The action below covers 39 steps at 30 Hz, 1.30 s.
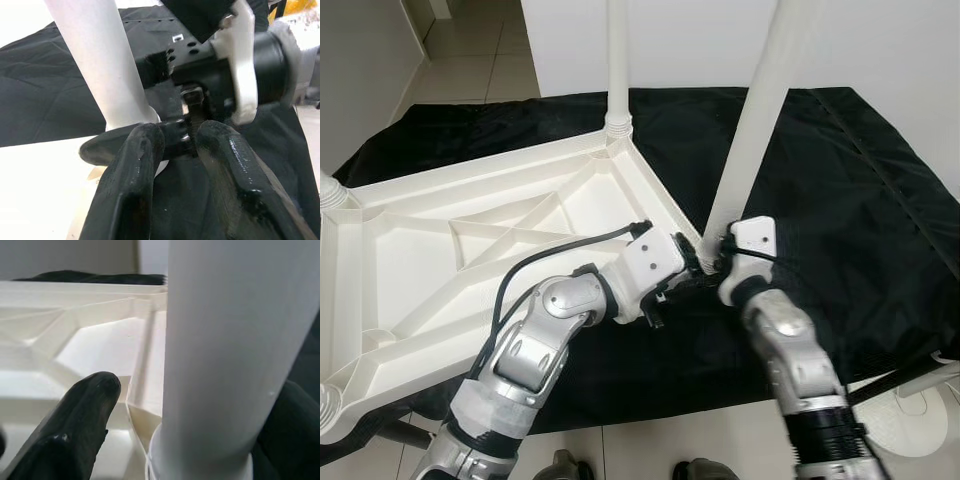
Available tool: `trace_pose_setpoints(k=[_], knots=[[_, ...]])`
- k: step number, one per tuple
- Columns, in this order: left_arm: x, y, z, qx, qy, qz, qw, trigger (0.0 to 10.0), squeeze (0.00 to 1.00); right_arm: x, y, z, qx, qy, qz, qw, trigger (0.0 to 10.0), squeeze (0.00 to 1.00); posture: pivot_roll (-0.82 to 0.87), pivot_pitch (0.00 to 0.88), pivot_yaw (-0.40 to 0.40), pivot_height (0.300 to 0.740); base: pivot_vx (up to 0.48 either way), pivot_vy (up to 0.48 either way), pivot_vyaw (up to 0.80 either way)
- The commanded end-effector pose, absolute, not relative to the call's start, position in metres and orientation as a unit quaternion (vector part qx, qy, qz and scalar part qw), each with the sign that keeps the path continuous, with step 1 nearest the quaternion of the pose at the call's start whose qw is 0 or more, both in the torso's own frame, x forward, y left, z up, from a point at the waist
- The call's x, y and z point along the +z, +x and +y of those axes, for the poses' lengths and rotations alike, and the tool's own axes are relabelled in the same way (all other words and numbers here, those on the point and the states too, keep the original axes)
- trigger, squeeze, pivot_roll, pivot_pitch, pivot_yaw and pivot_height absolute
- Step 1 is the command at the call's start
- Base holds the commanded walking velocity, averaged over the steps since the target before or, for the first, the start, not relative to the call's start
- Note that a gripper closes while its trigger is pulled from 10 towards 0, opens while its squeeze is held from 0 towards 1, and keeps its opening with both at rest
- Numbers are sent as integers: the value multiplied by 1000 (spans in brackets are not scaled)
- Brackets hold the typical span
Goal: Building children table
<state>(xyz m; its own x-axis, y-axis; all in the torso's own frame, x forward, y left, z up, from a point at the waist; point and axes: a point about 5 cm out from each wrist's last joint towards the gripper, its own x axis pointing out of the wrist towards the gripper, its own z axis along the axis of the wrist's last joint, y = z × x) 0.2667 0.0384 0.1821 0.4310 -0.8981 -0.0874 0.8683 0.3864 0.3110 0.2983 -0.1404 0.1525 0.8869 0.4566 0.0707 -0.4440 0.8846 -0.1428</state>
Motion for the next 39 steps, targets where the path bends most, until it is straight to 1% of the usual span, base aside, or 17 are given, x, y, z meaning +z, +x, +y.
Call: trace_pose_setpoints(k=[1, 7, 9, 15, 16, 17, 18, 19, 20, 23, 29, 30, 35, 36, 37, 38, 39], knots=[[184, 265, 37, -530, 152, -51, 833, 10000, 0, 154, 301, -143, 269, -58, -52, 960, 10000, 0, -149, 46, 48, 740, 0, 0, 0], [185, 263, 37, -536, 148, -50, 829, 10000, 0, 155, 307, -152, 299, -65, -43, 951, 10000, 0, -128, 46, 36, 740, 0, 0, 0], [182, 262, 39, -543, 153, -47, 824, 10000, 0, 158, 315, -159, 335, -78, -31, 938, 10000, 0, -116, 40, 19, 740, 0, 0, 0], [183, 261, 40, -541, 155, -47, 825, 10000, 0, 161, 332, -168, 357, -110, -15, 927, 10000, 0, -108, 37, 10, 740, 0, 0, 0], [183, 261, 40, -541, 155, -46, 825, 10000, 0, 160, 335, -169, 360, -113, -10, 926, 9765, 0, -105, 36, 9, 740, 0, 0, 0], [183, 261, 40, -541, 155, -46, 825, 10000, 0, 160, 335, -169, 360, -113, -10, 926, 9765, 0, -105, 36, 9, 740, 0, 0, 0], [182, 260, 40, -541, 153, -45, 826, 10000, 0, 159, 338, -170, 365, -118, -6, 924, 4902, 0, -102, 33, 8, 740, 0, 0, 0], [182, 260, 40, -541, 153, -45, 826, 10000, 0, 159, 338, -170, 365, -118, -6, 924, 4902, 0, -102, 33, 8, 740, 0, 0, 0], [182, 260, 40, -540, 153, -44, 827, 10000, 0, 158, 340, -170, 367, -121, -4, 922, 39, 0, -99, 30, 5, 740, 0, 0, 0], [181, 261, 41, -536, 153, -43, 829, 10000, 0, 156, 340, -169, 376, -120, 1, 919, 0, 0, -95, 27, 1, 740, 0, 0, 0], [182, 262, 41, -530, 153, -43, 833, 10000, 0, 148, 337, -168, 390, -108, 8, 915, 0, 0, -94, 21, -3, 740, 0, 0, 0], [182, 262, 41, -530, 153, -43, 833, 10000, 0, 145, 335, -169, 385, -102, 11, 917, 10000, 0, -95, 19, -3, 740, 0, 0, 0], [182, 260, 41, -532, 148, -43, 833, 10000, 0, 141, 332, -173, 368, -79, 13, 927, 10000, 0, -100, 20, 0, 740, 0, 0, 0], [182, 260, 40, -533, 145, -42, 833, 10000, 0, 141, 332, -174, 347, -70, 10, 935, 10000, 0, -102, 22, -1, 740, 0, 0, 0], [182, 260, 40, -533, 145, -42, 833, 10000, 0, 141, 332, -174, 347, -70, 10, 935, 10000, 0, -102, 22, -1, 740, 0, 0, 0], [182, 260, 40, -533, 143, -41, 833, 10000, 0, 142, 332, -175, 312, -55, 8, 948, 10000, 0, -105, 22, -3, 740, 0, 0, 0], [182, 260, 40, -533, 143, -41, 833, 10000, 0, 142, 332, -175, 312, -55, 8, 948, 10000, 0, -105, 22, -3, 740, 0, 0, 0]])
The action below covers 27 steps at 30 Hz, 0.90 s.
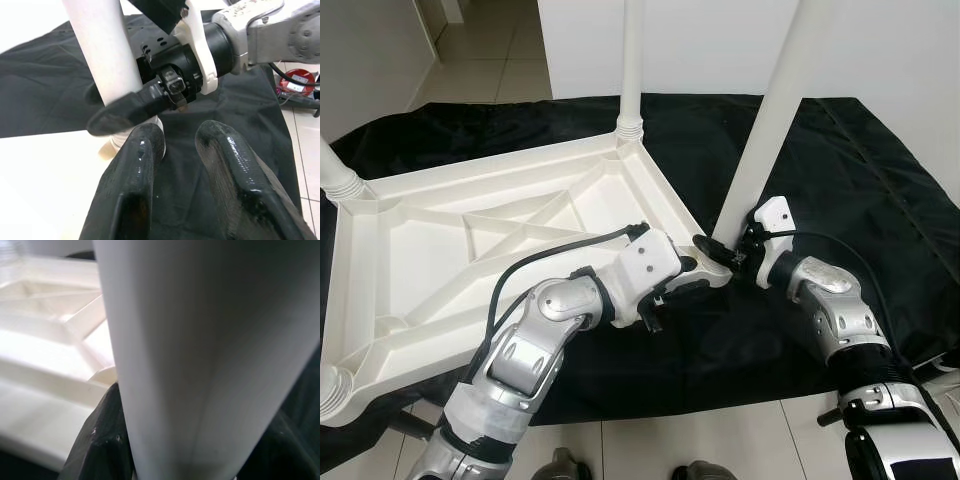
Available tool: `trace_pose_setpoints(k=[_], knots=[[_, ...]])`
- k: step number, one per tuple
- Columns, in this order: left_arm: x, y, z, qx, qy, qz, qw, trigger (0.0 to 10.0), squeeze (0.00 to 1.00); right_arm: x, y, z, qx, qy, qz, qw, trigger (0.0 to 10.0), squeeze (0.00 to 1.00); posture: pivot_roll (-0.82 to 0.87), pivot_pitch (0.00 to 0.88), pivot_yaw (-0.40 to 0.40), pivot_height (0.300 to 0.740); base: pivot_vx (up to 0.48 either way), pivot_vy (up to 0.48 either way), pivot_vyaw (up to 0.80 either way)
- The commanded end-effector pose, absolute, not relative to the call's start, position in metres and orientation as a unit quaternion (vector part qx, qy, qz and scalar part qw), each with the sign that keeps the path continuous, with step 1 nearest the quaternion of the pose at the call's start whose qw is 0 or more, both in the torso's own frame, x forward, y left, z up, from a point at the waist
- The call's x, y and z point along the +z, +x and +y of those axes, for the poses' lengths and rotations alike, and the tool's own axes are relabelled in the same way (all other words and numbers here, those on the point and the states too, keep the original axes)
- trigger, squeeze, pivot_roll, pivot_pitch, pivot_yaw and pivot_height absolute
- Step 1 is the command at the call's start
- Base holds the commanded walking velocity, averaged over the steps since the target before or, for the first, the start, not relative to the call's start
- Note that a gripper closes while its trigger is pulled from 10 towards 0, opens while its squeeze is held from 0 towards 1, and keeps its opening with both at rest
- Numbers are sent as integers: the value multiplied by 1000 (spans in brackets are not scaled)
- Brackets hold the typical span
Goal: Building children table
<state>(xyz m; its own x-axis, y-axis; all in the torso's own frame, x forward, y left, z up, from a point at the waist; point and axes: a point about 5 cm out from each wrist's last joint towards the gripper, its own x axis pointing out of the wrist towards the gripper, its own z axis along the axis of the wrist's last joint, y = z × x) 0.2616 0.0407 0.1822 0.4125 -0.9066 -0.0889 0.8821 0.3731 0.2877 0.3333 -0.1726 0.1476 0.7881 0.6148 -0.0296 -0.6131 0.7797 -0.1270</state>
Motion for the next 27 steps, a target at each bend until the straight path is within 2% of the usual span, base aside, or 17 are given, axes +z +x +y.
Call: trace_pose_setpoints(k=[1, 2, 3, 5, 7, 10, 13, 15, 19, 20, 27], knots=[[182, 260, 40, -533, 143, -41, 833, 10000, 0, 142, 332, -175, 312, -55, 8, 948, 10000, 0, -105, 22, -3, 740, 0, 0, 0], [182, 260, 40, -533, 141, -41, 833, 10000, 0, 144, 333, -176, 270, -42, 0, 962, 10000, 0, -109, 20, -1, 740, 0, 0, 0], [182, 260, 40, -533, 141, -41, 833, 10000, 0, 144, 333, -176, 270, -42, 0, 962, 10000, 0, -109, 20, -1, 740, 0, 0, 0], [182, 260, 39, -534, 140, -41, 833, 10000, 0, 145, 331, -170, 212, -3, -9, 977, 10000, 0, -114, 18, -2, 740, 0, 0, 0], [182, 260, 38, -534, 140, -41, 833, 10000, 0, 146, 329, -167, 200, 5, -12, 980, 10000, 0, -114, 18, -2, 740, 0, 0, 0], [181, 260, 38, -534, 141, -41, 832, 10000, 0, 143, 321, -155, 115, 14, -12, 993, 10000, 0, -117, 16, -4, 740, 0, 0, 0], [181, 260, 39, -534, 142, -40, 833, 10000, 0, 141, 320, -153, 89, 25, -6, 996, 10000, 0, -117, 16, -4, 740, 0, 0, 0], [181, 261, 39, -529, 141, -38, 836, 10000, 0, 138, 313, -143, 30, 27, -1, 999, 10000, 0, -114, 18, -10, 740, 0, 0, 0], [181, 260, 39, -527, 139, -36, 837, 10000, 0, 139, 309, -133, 18, 28, -1, 999, 10000, 0, -114, 22, -11, 740, 0, 0, 0], [180, 258, 37, -525, 135, -34, 840, 10000, 0, 142, 304, -116, 9, 45, -4, 999, 10000, 0, -115, 23, -10, 740, 0, 0, 0], [181, 259, 36, -517, 135, -27, 845, 10000, 0, 146, 301, -112, 10, 58, -9, 998, 10000, 0, -118, 39, 3, 740, 0, 0, 0]])
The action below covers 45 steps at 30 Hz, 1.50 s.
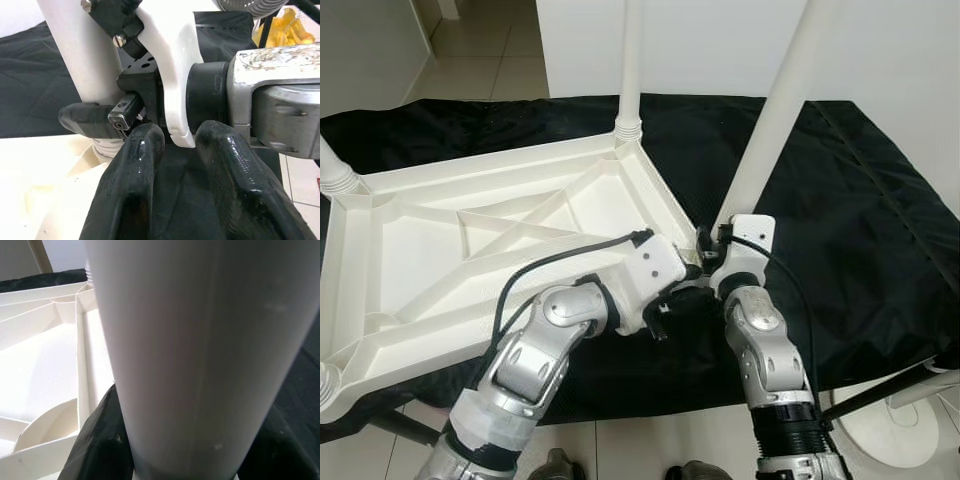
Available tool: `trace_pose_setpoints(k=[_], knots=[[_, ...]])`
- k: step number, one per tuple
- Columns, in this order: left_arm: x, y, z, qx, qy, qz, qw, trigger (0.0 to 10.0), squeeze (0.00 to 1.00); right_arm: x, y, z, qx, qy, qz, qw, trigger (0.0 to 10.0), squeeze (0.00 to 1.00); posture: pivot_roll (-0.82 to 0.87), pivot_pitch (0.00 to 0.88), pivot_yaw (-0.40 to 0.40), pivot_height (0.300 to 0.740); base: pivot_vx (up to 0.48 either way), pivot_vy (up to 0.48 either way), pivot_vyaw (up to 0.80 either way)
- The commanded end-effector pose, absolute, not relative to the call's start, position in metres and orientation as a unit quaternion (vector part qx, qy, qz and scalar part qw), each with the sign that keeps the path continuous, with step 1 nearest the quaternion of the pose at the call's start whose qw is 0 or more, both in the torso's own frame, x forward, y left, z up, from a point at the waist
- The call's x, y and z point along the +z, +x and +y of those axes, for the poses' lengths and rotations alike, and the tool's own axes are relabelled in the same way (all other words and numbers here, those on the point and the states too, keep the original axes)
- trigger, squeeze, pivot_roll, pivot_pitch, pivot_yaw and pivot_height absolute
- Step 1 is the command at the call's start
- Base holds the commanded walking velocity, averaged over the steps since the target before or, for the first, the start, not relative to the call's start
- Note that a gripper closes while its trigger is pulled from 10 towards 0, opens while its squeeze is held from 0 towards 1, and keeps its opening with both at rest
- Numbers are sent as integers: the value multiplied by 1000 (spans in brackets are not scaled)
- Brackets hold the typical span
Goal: Building children table
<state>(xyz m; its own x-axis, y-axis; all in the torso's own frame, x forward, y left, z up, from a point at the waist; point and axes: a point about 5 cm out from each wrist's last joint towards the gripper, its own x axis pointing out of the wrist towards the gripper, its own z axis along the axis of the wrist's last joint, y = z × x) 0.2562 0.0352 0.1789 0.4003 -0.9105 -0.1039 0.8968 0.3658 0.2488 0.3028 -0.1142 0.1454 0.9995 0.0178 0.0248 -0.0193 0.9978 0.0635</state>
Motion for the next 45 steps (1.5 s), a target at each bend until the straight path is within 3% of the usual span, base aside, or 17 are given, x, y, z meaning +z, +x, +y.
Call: trace_pose_setpoints(k=[1, 2, 10, 11, 16, 19, 22, 27, 42, 45], knots=[[181, 259, 36, -517, 135, -27, 845, 10000, 0, 146, 301, -112, 10, 58, -9, 998, 10000, 0, -118, 39, 3, 740, 0, 0, 0], [182, 261, 36, -512, 133, -28, 848, 10000, 0, 148, 300, -113, 15, 62, -12, 998, 10000, 1000, -118, 46, 8, 740, 0, 0, 0], [182, 257, 32, -504, 118, -28, 855, 10000, 0, 155, 300, -128, 22, 56, -27, 998, 10000, 1000, -113, 54, 14, 740, 0, 0, 0], [182, 254, 30, -505, 115, -27, 855, 10000, 0, 158, 300, -134, 37, 52, -33, 997, 10000, 0, -112, 55, 11, 740, 0, 0, 0], [182, 252, 27, -506, 109, -26, 855, 10000, 0, 160, 301, -145, 99, 39, -43, 993, 10000, 0, -112, 51, 8, 740, 0, 0, 0], [182, 253, 28, -504, 108, -28, 856, 10000, 0, 158, 303, -151, 188, 3, -34, 982, 10000, 0, -117, 44, 12, 740, 0, 0, 0], [182, 253, 28, -504, 108, -28, 856, 10000, 0, 158, 303, -151, 188, 3, -34, 982, 10000, 0, -117, 44, 12, 740, 0, 0, 0], [182, 254, 33, -521, 105, -26, 846, 10000, 0, 153, 310, -153, 330, -57, -14, 942, 10000, 0, -117, 31, 15, 740, 0, 0, 0], [186, 263, 38, -519, 119, -34, 846, 10000, 0, 137, 323, -159, 401, -95, 30, 911, 10000, 0, -91, 0, 15, 740, 0, 0, 0], [189, 265, 39, -518, 122, -37, 846, 10000, 0, 135, 323, -161, 406, -100, 35, 908, 9373, 0, -92, 0, 18, 740, 0, 0, 0]])
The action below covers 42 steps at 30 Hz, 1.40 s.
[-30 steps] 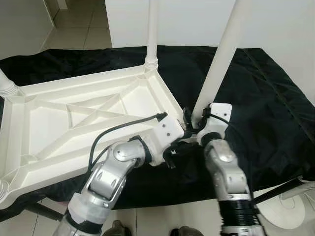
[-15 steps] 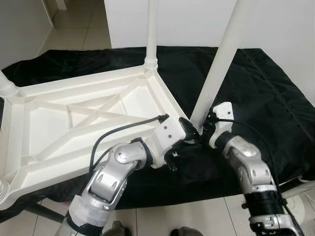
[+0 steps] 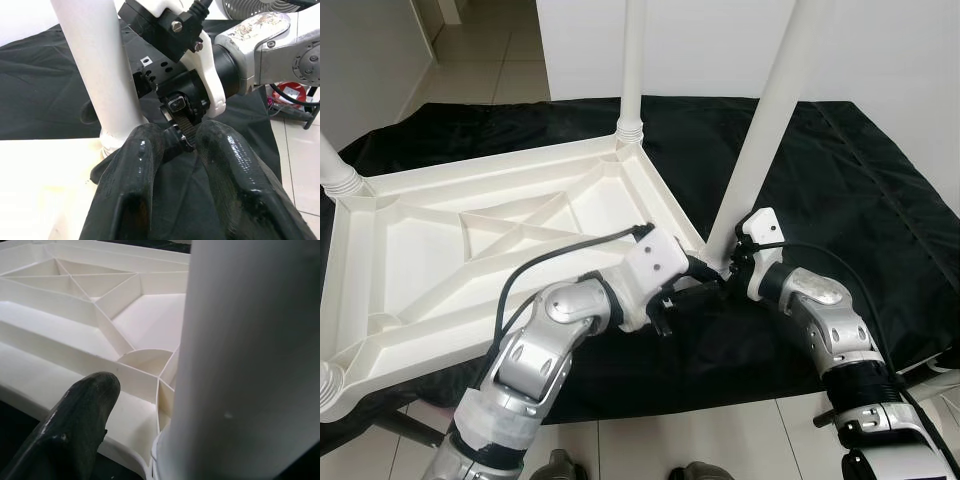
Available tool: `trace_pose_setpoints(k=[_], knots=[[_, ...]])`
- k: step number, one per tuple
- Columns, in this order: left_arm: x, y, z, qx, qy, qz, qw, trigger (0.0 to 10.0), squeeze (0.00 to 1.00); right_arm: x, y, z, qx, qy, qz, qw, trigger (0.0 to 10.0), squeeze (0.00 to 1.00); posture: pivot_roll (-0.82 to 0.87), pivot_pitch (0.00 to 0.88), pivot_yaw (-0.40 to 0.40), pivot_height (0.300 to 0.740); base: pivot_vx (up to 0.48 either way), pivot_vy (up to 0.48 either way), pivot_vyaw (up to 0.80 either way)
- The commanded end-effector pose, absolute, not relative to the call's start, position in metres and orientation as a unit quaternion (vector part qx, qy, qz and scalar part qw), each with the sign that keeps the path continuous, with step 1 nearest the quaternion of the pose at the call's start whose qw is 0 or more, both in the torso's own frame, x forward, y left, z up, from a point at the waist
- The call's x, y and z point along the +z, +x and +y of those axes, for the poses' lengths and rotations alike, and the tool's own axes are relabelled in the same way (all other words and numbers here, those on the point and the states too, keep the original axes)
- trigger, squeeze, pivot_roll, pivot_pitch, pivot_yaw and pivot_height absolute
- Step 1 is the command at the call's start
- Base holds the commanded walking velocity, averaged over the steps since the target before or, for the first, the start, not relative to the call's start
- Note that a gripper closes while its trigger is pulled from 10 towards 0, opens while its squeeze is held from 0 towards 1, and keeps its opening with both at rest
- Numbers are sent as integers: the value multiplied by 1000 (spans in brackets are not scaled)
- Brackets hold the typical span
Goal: Building children table
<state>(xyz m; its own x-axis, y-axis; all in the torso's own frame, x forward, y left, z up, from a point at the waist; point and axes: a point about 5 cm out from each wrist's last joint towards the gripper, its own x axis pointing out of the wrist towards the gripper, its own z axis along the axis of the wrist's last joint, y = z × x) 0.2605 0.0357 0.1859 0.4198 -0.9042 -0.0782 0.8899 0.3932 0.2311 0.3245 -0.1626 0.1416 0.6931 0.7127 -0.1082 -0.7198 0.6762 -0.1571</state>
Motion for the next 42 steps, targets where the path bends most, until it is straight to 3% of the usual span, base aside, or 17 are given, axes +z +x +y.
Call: trace_pose_setpoints(k=[1, 2, 3, 7, 8, 9, 10, 12, 13, 24, 25, 30, 35, 37, 42], knots=[[189, 267, 39, -517, 123, -39, 846, 10000, 0, 133, 324, -162, 410, -102, 37, 906, 9373, 0, -92, 0, 18, 740, 0, 0, 0], [190, 267, 39, -517, 124, -40, 846, 10000, 0, 131, 324, -163, 412, -103, 38, 905, 9765, 0, -94, 0, 21, 740, 0, 0, 0], [190, 267, 39, -518, 125, -40, 846, 10000, 0, 129, 325, -165, 414, -104, 40, 903, 9059, 0, -94, 0, 21, 740, 0, 0, 0], [189, 267, 39, -518, 126, -39, 845, 10000, 0, 126, 325, -167, 416, -103, 44, 903, 9020, 0, -95, 0, 21, 740, 0, 0, 0], [187, 266, 38, -519, 127, -37, 844, 10000, 0, 124, 325, -168, 414, -105, 45, 903, 6706, 0, -97, 0, 22, 740, 0, 0, 0], [187, 266, 38, -519, 127, -37, 844, 10000, 0, 124, 325, -168, 414, -105, 45, 903, 6706, 0, -97, 0, 22, 740, 0, 0, 0], [185, 266, 38, -519, 128, -34, 845, 10000, 0, 123, 326, -169, 408, -103, 44, 906, 2471, 0, -97, 0, 22, 740, 0, 0, 0], [185, 266, 38, -519, 128, -34, 845, 10000, 0, 123, 326, -169, 408, -103, 44, 906, 2471, 0, -97, 0, 22, 740, 0, 0, 0], [184, 265, 38, -515, 118, -33, 848, 10000, 0, 119, 326, -173, 387, -94, 46, 916, 0, 0, -94, 0, 16, 740, 0, 0, 0], [184, 263, 38, -508, 109, -34, 854, 10000, 0, 112, 320, -176, 333, -65, 39, 940, 0, 0, -90, 0, 3, 740, 0, 0, 0], [183, 262, 38, -507, 108, -33, 855, 10000, 0, 110, 319, -175, 310, -64, 40, 948, 10000, 0, -90, 0, -2, 740, 0, 0, 0], [182, 261, 39, -506, 107, -32, 855, 10000, 0, 108, 319, -172, 283, -62, 41, 956, 10000, 0, -91, 0, -3, 740, 0, 0, 0], [183, 266, 41, -482, 97, -34, 870, 10000, 0, 103, 315, -156, 115, -3, 42, 992, 10000, 0, -94, 0, -5, 740, 0, 0, 0], [183, 266, 41, -482, 97, -34, 870, 10000, 0, 103, 315, -156, 115, -3, 42, 992, 10000, 0, -94, 0, -5, 740, 0, 0, 0], [182, 264, 43, -480, 98, -33, 871, 10000, 0, 104, 311, -148, -8, 44, 36, 998, 10000, 0, -88, 0, -13, 740, 0, 0, 0]])
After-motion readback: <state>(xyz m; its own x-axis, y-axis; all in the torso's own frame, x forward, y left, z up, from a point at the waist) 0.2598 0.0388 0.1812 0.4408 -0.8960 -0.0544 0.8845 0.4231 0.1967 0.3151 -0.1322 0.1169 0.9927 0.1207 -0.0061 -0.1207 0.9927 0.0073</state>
